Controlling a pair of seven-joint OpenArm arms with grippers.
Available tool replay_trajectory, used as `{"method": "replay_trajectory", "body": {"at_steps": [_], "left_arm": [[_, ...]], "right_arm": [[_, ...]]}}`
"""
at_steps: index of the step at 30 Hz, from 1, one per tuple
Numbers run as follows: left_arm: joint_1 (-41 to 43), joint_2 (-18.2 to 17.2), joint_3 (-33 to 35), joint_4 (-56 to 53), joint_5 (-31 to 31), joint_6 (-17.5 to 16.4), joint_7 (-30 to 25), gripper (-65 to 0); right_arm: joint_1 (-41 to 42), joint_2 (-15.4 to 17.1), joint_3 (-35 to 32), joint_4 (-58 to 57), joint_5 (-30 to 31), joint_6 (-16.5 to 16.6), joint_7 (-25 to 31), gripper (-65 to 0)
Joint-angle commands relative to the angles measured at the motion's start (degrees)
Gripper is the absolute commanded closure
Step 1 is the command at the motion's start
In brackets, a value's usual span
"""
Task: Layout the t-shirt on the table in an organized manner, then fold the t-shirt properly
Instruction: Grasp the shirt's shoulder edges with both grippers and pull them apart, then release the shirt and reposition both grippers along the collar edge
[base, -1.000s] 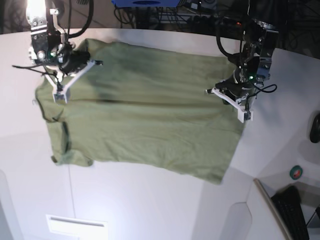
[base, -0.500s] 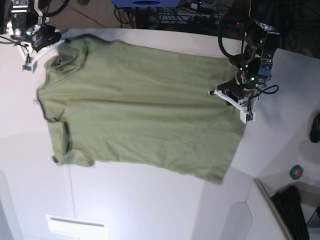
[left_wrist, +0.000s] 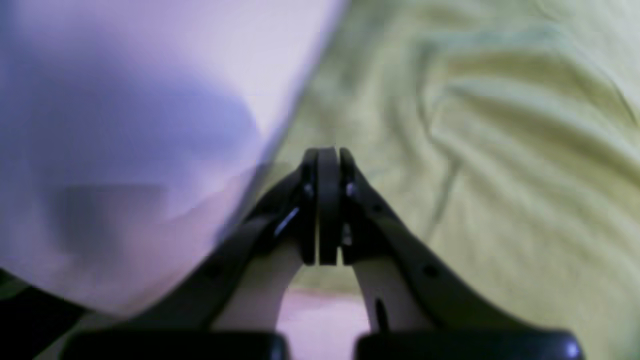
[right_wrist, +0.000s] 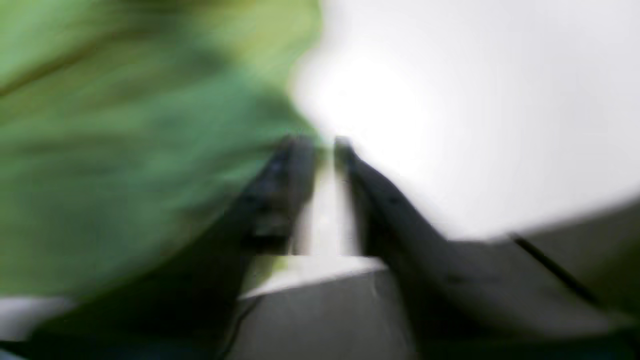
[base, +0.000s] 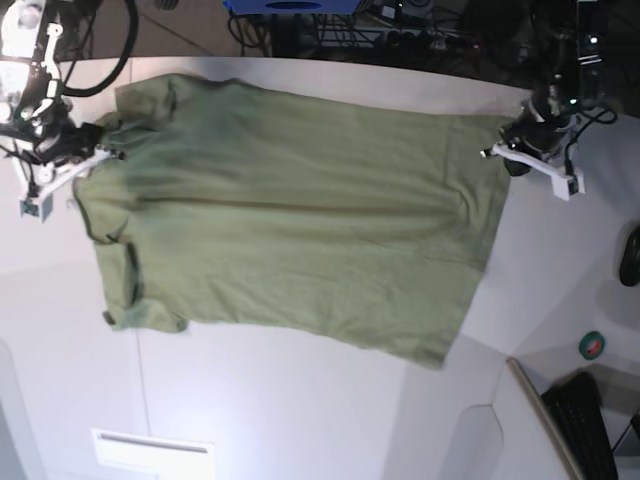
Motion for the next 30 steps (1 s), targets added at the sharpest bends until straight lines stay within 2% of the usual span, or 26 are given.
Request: {"method": "replay_trajectory", "body": {"at_steps": [1,3,4,7,9,12,14,16,18,20,22,23,26,30], "left_arm": [[0.58,-0.86,-2.12,0.86,-1.92,-2.11,-1.37,0.0],[2.25,-0.86,-5.55,0.07,-4.38,-5.63,-1.37,0.0],[2.60,-0.86,-7.05,-0.37,-4.73,-6.95,-1.37,0.0],[2.78,-0.86,-8.98,-1.87,-4.90,-7.83,-1.37,0.0],[2.78,-0.86,-9.07,-2.39,-4.99,-7.83,-1.37,0.0],[2.78,-0.86,-9.42,-3.71,-5.08,-7.83,-1.37,0.0],[2.78,-0.78,-9.42,-4.42,-5.08,-7.83,-1.37,-2.6],[2.78,-0.78,-9.42,-4.68,-4.90,-7.83,-1.55,-1.5],[2.69,-0.78,-9.42,-4.86,-4.64,-7.83,-1.63,0.0],[2.43,-0.78,-9.42,-4.68,-4.64,-7.83,-1.63,0.0],[2.16,-0.86,-9.07,-4.59,-4.64,-7.83,-1.63,0.0],[2.08,-0.86,-8.98,-4.50,-4.64,-7.83,-1.63,0.0],[0.76,-0.86,-8.89,-4.59,-4.64,-7.92,-1.63,0.0],[0.49,-0.86,-8.89,-4.15,-4.64,-7.92,-1.63,0.0]], "right_arm": [[-1.46,-1.11,0.31,1.03,-0.63,-0.28,-0.39,-36.8],[-3.57,-3.05,-0.13,1.99,-0.63,-0.28,-0.30,-47.6],[-4.71,-3.84,-0.22,2.43,-0.63,-0.19,-0.30,-48.9],[-8.49,-6.30,-0.30,2.87,-0.63,-0.19,2.77,-46.7],[-10.08,-6.21,-0.30,2.70,-0.63,-0.19,5.23,-46.1],[-10.25,-6.12,-0.13,1.55,-0.63,-0.19,5.94,-46.1],[-9.90,-6.12,0.14,-0.38,-0.63,-0.19,6.20,-46.1],[-9.55,-6.12,0.22,-2.84,-0.63,-0.19,7.70,-45.2],[-9.81,-6.12,0.14,-4.69,-0.63,-0.19,9.19,-37.4],[-9.90,-6.21,0.22,-5.66,-0.63,-0.19,9.37,-21.6],[-9.90,-6.21,0.22,-5.66,-0.63,-0.19,9.19,-2.4],[-9.99,-6.30,0.22,-5.30,-0.63,-0.19,9.19,0.0],[-9.99,-6.56,-0.13,-3.37,-0.63,-0.19,7.87,0.0],[-7.53,-8.06,-1.27,3.75,-0.72,-0.46,-0.30,0.0]]}}
